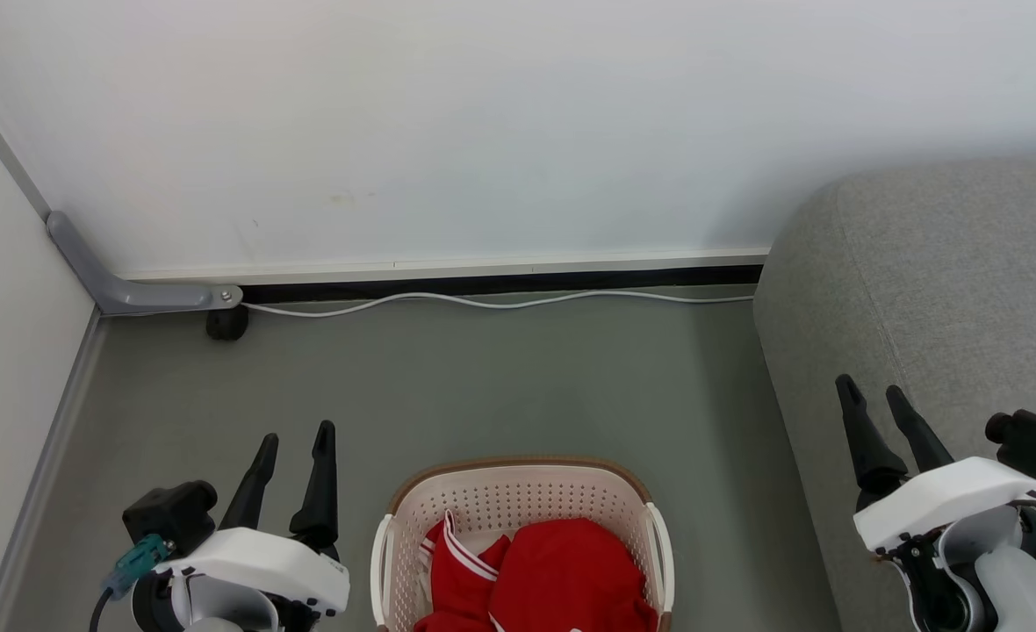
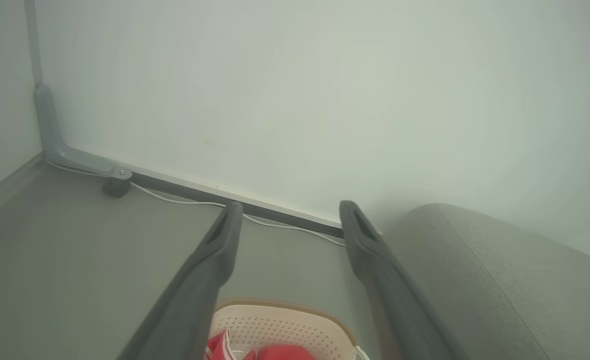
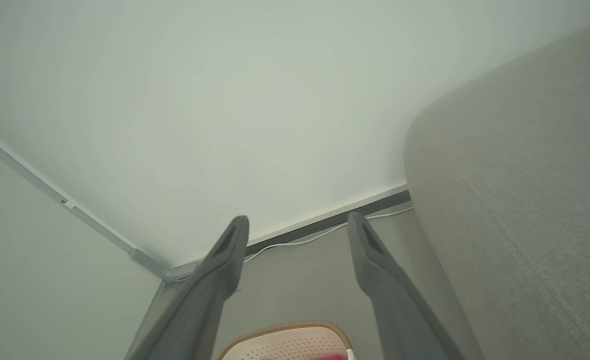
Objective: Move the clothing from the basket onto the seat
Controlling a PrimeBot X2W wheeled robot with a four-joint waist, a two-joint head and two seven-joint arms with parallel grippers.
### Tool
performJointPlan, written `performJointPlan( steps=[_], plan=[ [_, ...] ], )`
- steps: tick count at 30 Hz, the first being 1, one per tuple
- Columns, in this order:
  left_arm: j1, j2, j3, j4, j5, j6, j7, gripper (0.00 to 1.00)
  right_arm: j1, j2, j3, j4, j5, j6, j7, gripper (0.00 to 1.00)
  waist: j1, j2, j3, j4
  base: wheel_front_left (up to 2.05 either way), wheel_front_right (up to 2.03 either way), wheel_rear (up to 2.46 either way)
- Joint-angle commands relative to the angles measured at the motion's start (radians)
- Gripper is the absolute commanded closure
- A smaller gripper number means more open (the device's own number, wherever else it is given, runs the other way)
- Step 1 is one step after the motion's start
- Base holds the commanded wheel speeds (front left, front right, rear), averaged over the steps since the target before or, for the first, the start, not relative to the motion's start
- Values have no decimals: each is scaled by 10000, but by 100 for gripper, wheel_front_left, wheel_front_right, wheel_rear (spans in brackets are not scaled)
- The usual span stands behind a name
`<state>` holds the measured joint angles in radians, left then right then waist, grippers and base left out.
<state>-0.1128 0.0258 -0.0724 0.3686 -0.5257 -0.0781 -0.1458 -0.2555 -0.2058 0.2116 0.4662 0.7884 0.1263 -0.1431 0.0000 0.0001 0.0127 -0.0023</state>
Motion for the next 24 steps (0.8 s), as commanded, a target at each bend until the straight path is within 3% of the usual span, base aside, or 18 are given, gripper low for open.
performJointPlan(
  steps=[1, 24],
  plan=[
    [-659, 159, 175, -229, 288, 49, -169, 0, -478, -242, 190, -200, -243, 40, -199, 0, 0, -1, 4, 0, 0, 0, 0],
    [-1132, 220, -233, -127, 2893, 339, -875, 0, -1121, -721, 748, 265, -2389, 43, -903, 0, 0, -1, 103, 8, 0, 0, 0]
  ],
)
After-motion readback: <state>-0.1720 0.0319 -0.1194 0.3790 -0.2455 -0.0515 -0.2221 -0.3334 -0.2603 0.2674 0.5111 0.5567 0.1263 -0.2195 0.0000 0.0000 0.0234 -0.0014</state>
